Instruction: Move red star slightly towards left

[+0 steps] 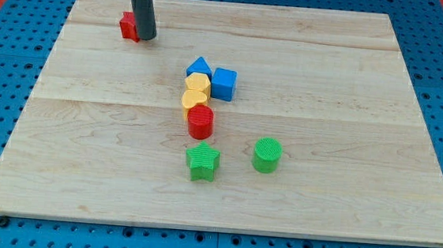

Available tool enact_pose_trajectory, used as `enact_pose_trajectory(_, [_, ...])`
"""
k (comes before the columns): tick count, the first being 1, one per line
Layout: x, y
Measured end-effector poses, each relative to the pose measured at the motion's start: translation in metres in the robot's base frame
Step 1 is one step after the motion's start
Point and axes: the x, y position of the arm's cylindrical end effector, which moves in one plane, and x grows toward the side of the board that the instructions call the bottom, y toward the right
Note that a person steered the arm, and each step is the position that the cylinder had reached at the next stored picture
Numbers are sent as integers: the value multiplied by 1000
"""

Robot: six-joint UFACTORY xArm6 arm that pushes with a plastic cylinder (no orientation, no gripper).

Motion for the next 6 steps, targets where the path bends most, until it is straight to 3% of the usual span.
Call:
enact_pose_trajectory(1, [0,-1])
enact_pose_trajectory(3, [-13,49])
enact_pose_trajectory(6, [-27,4])
